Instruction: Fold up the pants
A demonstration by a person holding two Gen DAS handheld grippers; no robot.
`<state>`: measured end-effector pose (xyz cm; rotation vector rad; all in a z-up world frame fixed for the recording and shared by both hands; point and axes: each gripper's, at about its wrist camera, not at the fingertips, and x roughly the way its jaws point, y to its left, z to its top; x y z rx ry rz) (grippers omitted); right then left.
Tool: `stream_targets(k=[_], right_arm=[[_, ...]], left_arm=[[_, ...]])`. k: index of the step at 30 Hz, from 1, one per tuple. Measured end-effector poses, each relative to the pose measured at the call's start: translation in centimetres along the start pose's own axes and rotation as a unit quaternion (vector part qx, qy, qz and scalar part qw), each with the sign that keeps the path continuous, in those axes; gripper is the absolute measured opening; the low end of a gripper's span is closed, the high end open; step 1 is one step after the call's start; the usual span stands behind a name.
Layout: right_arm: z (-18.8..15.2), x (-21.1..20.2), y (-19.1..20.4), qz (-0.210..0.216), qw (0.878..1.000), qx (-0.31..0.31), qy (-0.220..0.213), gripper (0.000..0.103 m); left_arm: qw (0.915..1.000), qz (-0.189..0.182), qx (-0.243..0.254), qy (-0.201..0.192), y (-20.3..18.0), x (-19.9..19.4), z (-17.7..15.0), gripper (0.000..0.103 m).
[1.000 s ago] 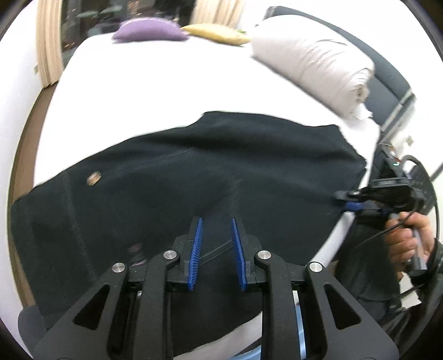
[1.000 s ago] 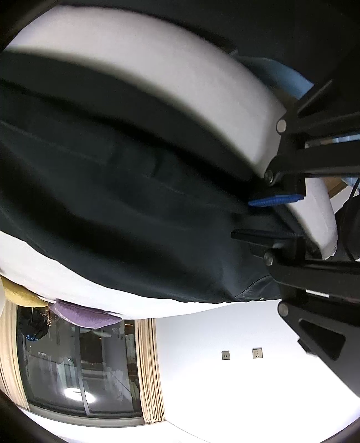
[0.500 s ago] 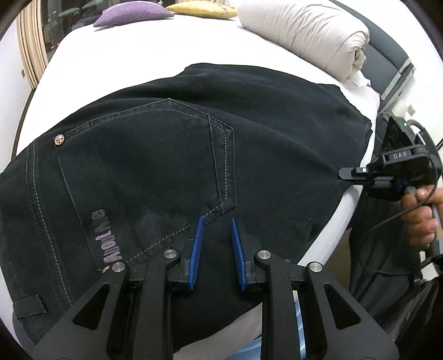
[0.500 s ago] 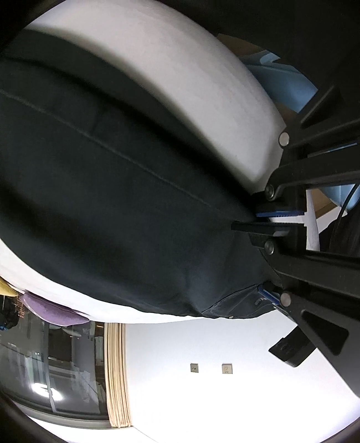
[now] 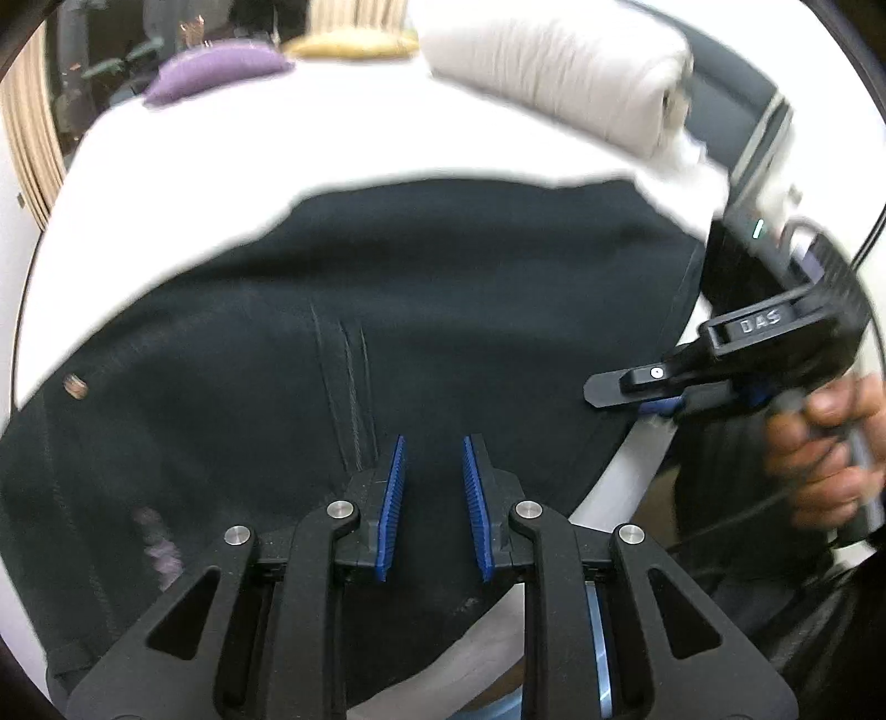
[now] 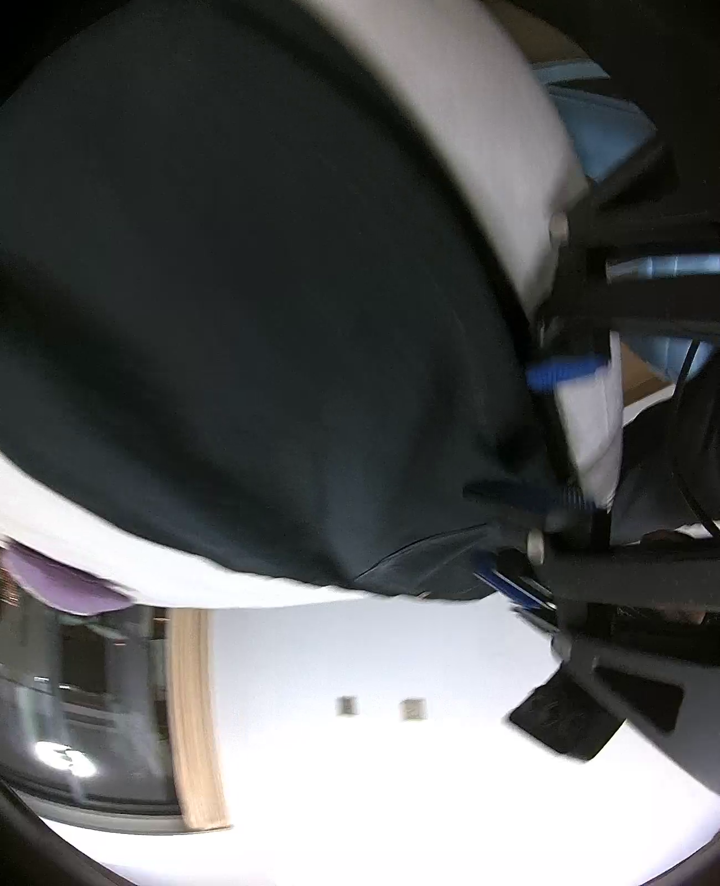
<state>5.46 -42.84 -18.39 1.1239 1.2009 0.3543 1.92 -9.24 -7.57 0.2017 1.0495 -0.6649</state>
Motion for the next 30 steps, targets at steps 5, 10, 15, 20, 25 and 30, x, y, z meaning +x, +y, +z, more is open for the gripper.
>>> stream_targets(k=[5, 10, 15, 20, 25, 30], right_arm=[[-0.9, -0.1, -1.4, -0.001, 1.0, 0.011, 0.009, 0.003], [-0.9, -0.9, -1.8, 0.029, 0.999, 0.037, 0.007, 0.023], [1.4, -7.6, -3.6, 0.028, 0.99, 0.073, -0.114, 0.048], [4.2, -12.9, -7.5, 0.028, 0.969, 0.137, -0.206, 0.03], [4.3, -14.7, -8.5, -0.013, 0.966, 0.13, -0.223, 0.004], [3.6, -15.3, -9.3, -0.03, 0.966, 0.128, -0.225, 0.002]], left_arm=[[0.9998, -0.013, -0.003, 0.017, 0.8, 0.4, -1.9, 0.02], [0.9996, -0.005, 0.011, 0.025, 0.6, 0.3, -2.1, 0.02], [0.9995, -0.006, 0.012, 0.028, -0.2, 0.7, -1.8, 0.02], [0.9996, -0.002, 0.008, 0.026, -0.1, 0.7, -1.9, 0.02], [0.9996, 0.0, 0.009, 0.028, 0.0, 0.6, -1.9, 0.02], [0.9995, -0.002, 0.009, 0.03, 0.0, 0.8, -1.8, 0.02]])
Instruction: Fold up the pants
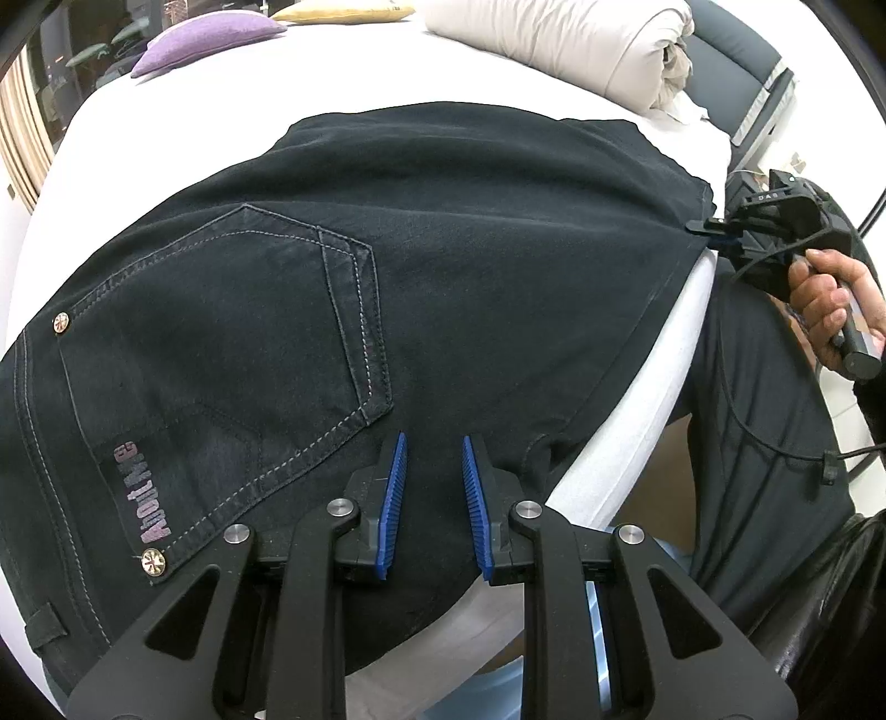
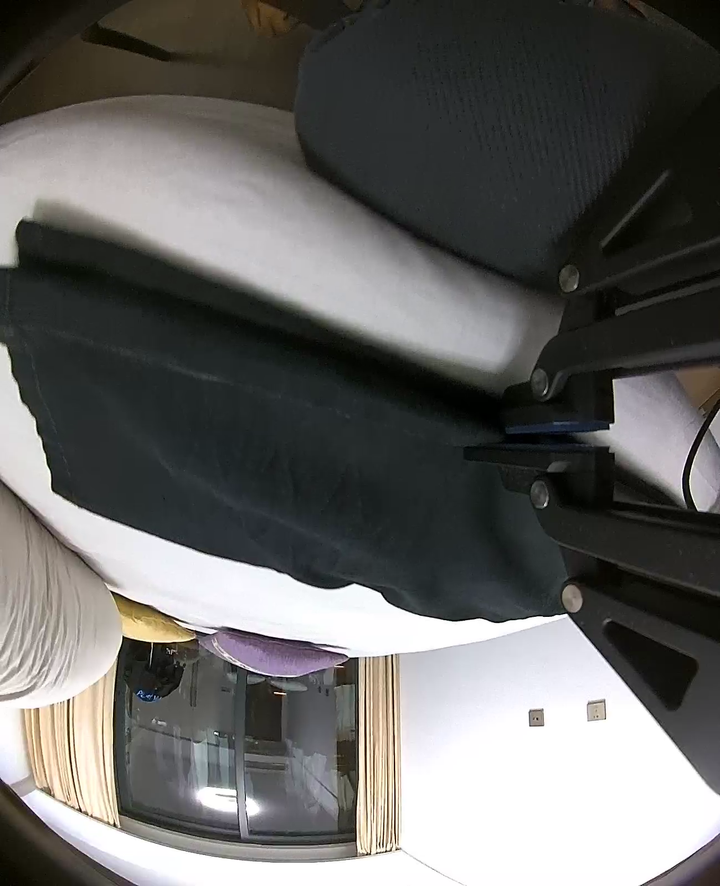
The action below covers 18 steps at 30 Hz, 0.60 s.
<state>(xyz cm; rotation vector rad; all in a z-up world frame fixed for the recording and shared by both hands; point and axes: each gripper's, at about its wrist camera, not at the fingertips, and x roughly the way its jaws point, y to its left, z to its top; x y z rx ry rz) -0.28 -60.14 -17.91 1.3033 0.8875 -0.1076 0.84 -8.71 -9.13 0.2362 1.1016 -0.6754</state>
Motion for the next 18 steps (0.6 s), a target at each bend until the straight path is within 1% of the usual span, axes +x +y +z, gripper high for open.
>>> stream_targets(k=[3, 5, 6, 7, 8, 9, 10, 11, 12, 13, 16, 18], right_arm=[[0.5, 0.0, 0.6, -0.004, 1.0, -0.014, 0.007, 0.004], [1.4, -0.7, -0.1, 0.004, 1.0, 0.001, 0.0, 0.015], [1.8, -1.1, -0.2, 0.009, 1.0, 0.012, -0.008, 0.018], [2.6, -1.7, -0.5, 0.012, 0.999, 0.022, -0.028, 0.023], [3.4, -2.2, -0.6, 0.01, 0.998, 0.025, -0.048, 0.026], [4.1, -2.6, -0.8, 0.008, 0.997, 0.029, -0.065, 0.026], [4.9, -3.0, -1.1, 0.004, 0.996, 0.037, -0.079, 0.024], [5.4, -3.1, -1.4, 0.003, 0.995, 0.045, -0.086, 0.01], [5.9, -3.2, -1.6, -0.007, 0.995, 0.047, -0.087, 0.004], [6.1, -3.3, -1.7, -0.024, 0.995, 0.041, -0.089, 0.003], [5.9, -3.5, -1.7, -0.045, 0.994, 0.02, -0.095, 0.002], [5.7, -3.8, -2.3, -0.034, 0.994, 0.031, -0.098, 0.001]], left_arm=[[1.0, -0.002, -0.002, -0.002, 0.2, -0.1, -0.1, 0.02], [1.0, -0.003, -0.003, -0.003, 0.2, 0.0, -0.1, 0.02], [1.0, -0.003, -0.004, -0.004, 0.2, 0.0, -0.2, 0.02], [1.0, -0.004, -0.005, -0.005, 0.3, 0.0, -0.2, 0.02], [1.0, -0.004, -0.005, -0.005, 0.3, 0.0, -0.2, 0.02], [1.0, -0.004, -0.005, -0.005, 0.3, 0.0, -0.2, 0.02], [1.0, -0.004, -0.005, -0.005, 0.3, -0.1, -0.2, 0.02], [1.0, -0.004, -0.006, -0.005, 0.3, -0.1, -0.2, 0.02], [1.0, -0.003, -0.006, -0.005, 0.3, -0.1, -0.2, 0.02], [1.0, -0.003, -0.007, -0.005, 0.3, -0.1, -0.2, 0.02], [1.0, -0.003, -0.008, -0.005, 0.4, -0.1, -0.2, 0.02], [1.0, -0.003, -0.006, -0.005, 0.4, -0.2, -0.2, 0.02]])
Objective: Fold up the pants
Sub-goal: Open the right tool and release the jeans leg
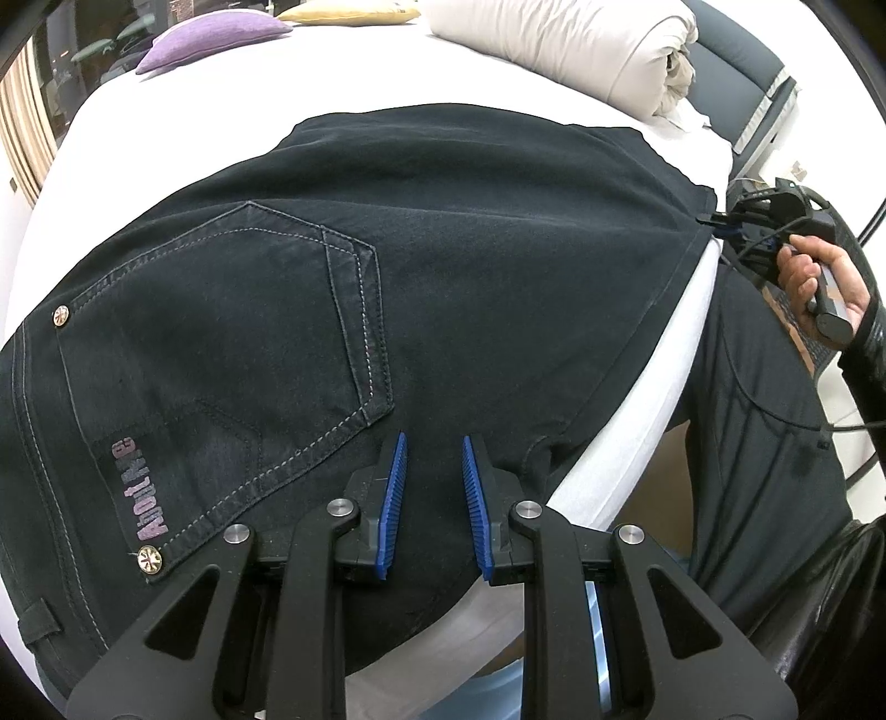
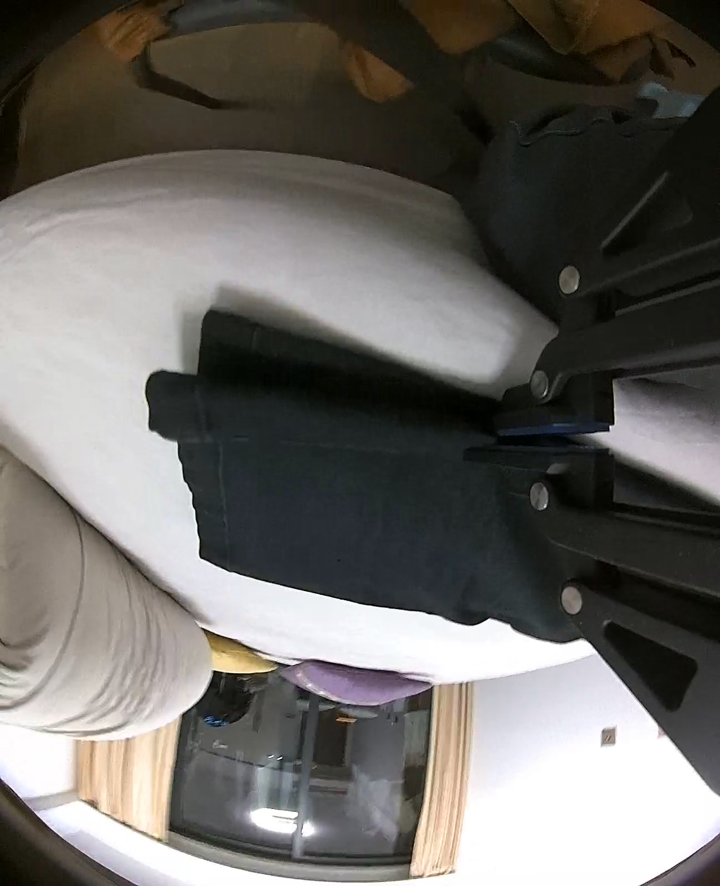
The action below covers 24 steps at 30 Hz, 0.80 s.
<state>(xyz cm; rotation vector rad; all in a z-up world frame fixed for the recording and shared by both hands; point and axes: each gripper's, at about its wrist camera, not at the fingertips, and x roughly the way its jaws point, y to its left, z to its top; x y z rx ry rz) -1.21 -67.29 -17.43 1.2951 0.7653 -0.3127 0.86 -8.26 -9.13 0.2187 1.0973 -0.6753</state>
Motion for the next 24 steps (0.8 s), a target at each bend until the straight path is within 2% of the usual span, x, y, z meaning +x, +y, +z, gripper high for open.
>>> stream_targets(k=[4, 5, 7, 8, 9, 10, 11, 15, 19, 21, 23, 24], right_arm=[[0.2, -0.3, 0.6, -0.001, 1.0, -0.006, -0.002, 0.004], [0.5, -0.3, 0.9, -0.002, 1.0, -0.005, -0.006, 0.012], [1.5, -0.4, 0.8, 0.003, 1.0, 0.015, -0.019, 0.02], [2.2, -0.6, 0.8, 0.004, 0.999, 0.02, -0.03, 0.02], [2.7, -0.9, 0.4, 0.001, 0.999, 0.019, -0.04, 0.02], [3.1, -0.9, 0.3, -0.003, 0.999, 0.016, -0.046, 0.009], [3.7, -0.5, 0.2, -0.014, 0.999, 0.015, -0.04, 0.004], [3.3, -0.7, 0.2, -0.046, 0.998, -0.007, -0.051, 0.002], [3.1, -1.4, -0.6, -0.046, 0.997, 0.013, -0.063, 0.001], [3.1, -1.8, 0.2, -0.067, 0.996, -0.009, -0.066, 0.02], [3.0, -2.1, 1.7, -0.098, 0.992, -0.035, -0.068, 0.076], [2.8, -2.6, 2.7, -0.118, 0.988, -0.05, -0.082, 0.082]], left_arm=[[1.0, 0.0, -0.001, -0.001, 0.0, 0.0, 0.0, 0.02], [1.0, 0.0, -0.002, -0.001, 0.0, 0.0, 0.0, 0.02], [1.0, 0.0, -0.002, -0.002, 0.0, 0.0, 0.0, 0.02], [1.0, 0.0, -0.002, -0.002, 0.0, 0.0, 0.0, 0.02], [1.0, 0.001, -0.002, -0.002, 0.0, 0.0, 0.0, 0.02], [1.0, 0.001, -0.002, -0.002, -0.1, 0.0, 0.0, 0.02], [1.0, 0.002, -0.001, -0.002, -0.1, 0.0, 0.0, 0.02], [1.0, 0.002, -0.002, -0.001, -0.1, 0.0, 0.0, 0.02], [1.0, -0.002, -0.003, -0.003, 0.0, -0.1, 0.0, 0.02], [1.0, -0.003, -0.005, -0.005, 0.1, 0.0, -0.1, 0.02], [1.0, -0.003, -0.006, -0.006, 0.2, 0.0, -0.1, 0.02], [0.9999, -0.004, -0.006, -0.007, 0.2, 0.0, -0.1, 0.02]])
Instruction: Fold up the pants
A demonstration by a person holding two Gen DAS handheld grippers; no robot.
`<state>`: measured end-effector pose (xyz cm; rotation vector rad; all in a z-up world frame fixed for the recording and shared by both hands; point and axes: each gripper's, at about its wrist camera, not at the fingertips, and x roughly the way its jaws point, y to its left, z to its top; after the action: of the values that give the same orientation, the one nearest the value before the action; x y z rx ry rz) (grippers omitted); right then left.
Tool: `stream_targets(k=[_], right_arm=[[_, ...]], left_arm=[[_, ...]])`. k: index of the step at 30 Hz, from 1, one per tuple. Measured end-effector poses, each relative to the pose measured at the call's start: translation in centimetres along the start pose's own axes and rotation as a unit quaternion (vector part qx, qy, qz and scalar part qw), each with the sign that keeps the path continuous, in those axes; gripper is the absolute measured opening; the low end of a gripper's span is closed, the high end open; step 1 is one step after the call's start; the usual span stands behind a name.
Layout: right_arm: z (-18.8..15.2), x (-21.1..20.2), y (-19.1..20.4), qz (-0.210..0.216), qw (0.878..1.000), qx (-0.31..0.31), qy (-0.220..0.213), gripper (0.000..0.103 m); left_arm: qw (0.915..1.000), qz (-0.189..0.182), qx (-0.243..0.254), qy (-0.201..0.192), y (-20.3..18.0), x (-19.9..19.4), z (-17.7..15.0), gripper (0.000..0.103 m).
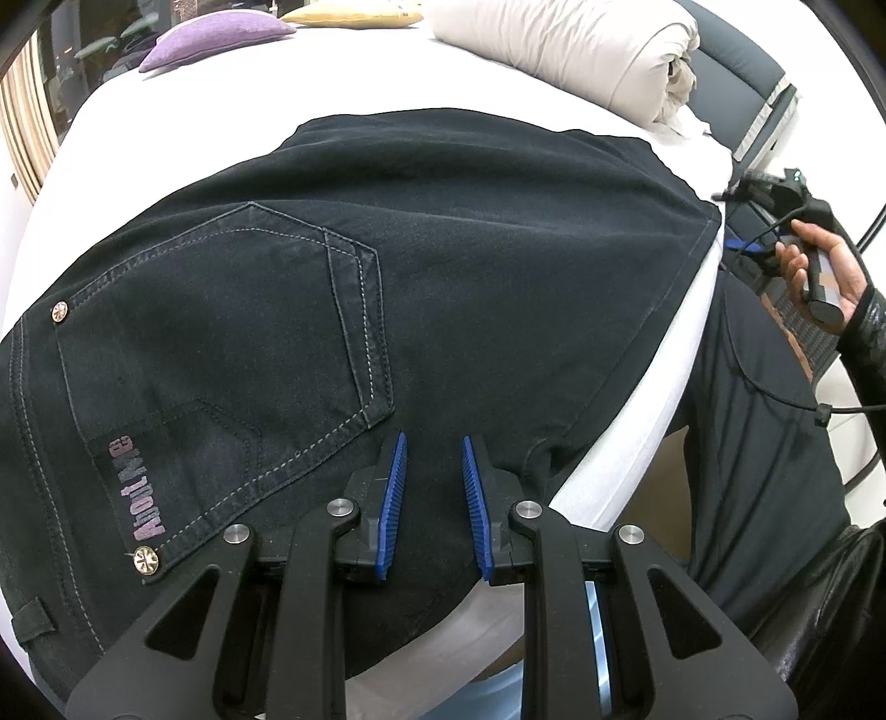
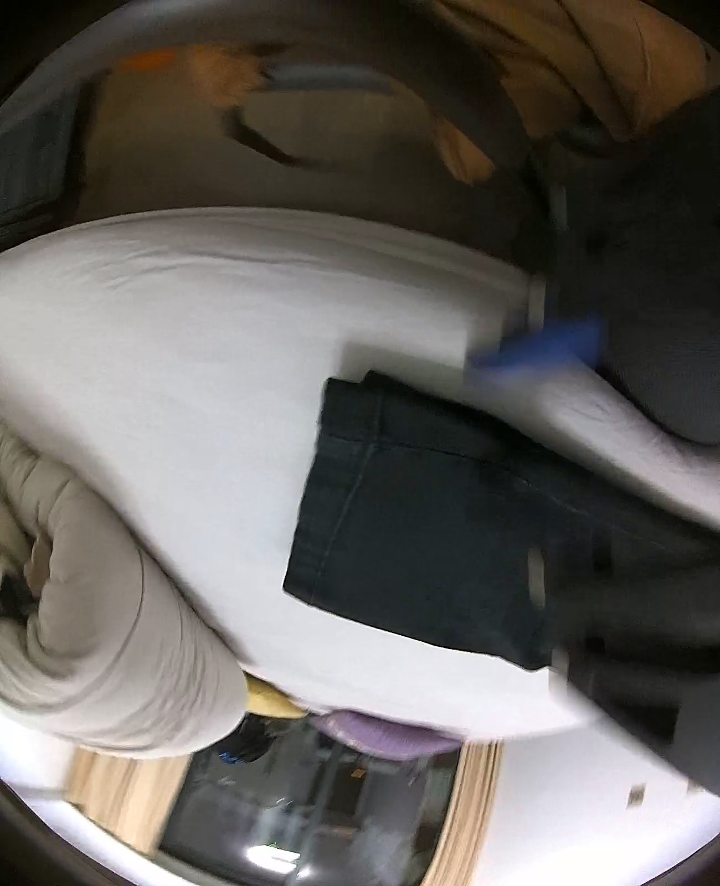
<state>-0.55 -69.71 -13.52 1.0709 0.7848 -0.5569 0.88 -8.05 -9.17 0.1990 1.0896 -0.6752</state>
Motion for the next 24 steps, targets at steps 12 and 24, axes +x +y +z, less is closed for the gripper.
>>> stream_targets(k=[12, 24], right_arm=[[-9.9, 3.3, 19.0, 0.113, 0.929, -0.317, 0.152, 0.019], [-4.7, 13.4, 19.6, 0.086, 0.95, -0.274, 0.123, 0.0]], left_arm=[[1.0, -0.001, -0.003, -0.003, 0.0, -0.1, -0.1, 0.02], [0.9998, -0.014, -0.015, -0.008, 1.1, -0.5, -0.2, 0.02]])
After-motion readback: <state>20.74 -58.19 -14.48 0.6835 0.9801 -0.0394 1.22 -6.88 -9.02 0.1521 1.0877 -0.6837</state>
